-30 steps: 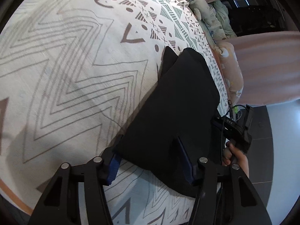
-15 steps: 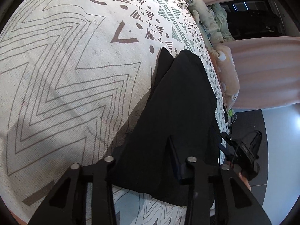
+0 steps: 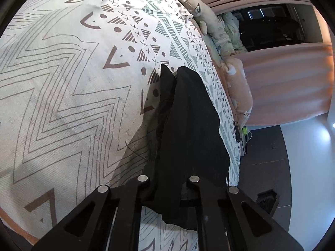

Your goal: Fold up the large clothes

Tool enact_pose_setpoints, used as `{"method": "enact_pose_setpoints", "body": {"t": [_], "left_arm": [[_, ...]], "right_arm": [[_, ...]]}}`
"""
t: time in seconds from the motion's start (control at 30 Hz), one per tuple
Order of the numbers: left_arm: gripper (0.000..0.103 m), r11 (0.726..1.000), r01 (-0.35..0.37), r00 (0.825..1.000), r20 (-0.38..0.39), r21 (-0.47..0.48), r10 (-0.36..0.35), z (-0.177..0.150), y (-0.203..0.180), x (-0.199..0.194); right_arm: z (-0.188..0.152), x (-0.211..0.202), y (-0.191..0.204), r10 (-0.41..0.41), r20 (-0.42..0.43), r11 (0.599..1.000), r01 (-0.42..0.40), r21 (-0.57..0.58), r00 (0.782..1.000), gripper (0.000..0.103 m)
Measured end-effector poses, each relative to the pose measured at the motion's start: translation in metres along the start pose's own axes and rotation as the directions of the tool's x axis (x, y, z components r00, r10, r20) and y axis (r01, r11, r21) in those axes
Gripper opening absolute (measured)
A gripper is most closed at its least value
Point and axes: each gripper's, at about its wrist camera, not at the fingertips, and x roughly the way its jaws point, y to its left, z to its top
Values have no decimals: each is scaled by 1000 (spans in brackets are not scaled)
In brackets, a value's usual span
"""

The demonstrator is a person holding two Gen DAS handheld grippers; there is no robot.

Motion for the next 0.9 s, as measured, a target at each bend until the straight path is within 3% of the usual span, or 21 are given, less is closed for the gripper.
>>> {"method": "enact_pose_setpoints", "body": {"t": [0.1,0.23,0.37,0.7,0.9], "left_arm": [[10,1000,1,1000,25,5,-1,1,1,-12],[10,1000,2,998,55,19,-3,5,1,-33],[10,998,11,997,72,54,-15,7,-8,-52],[10,969,60,996,43,239,-72,-13,-86,-58],[10,938,88,995,15,334,-98,-24,-140,-52]], "right_arm": [[-19,-5,-1,19,-15,1000,-18,8,1000,45],[-35,-4,2,53,-37,998,-51,33,998,35],[-54,-1,12,91,-46,996,-90,30,995,34],[-83,9,-3,104,-2,990,-103,95,995,26],[-77,-4,-42,187,15,974,-187,130,982,26]]}}
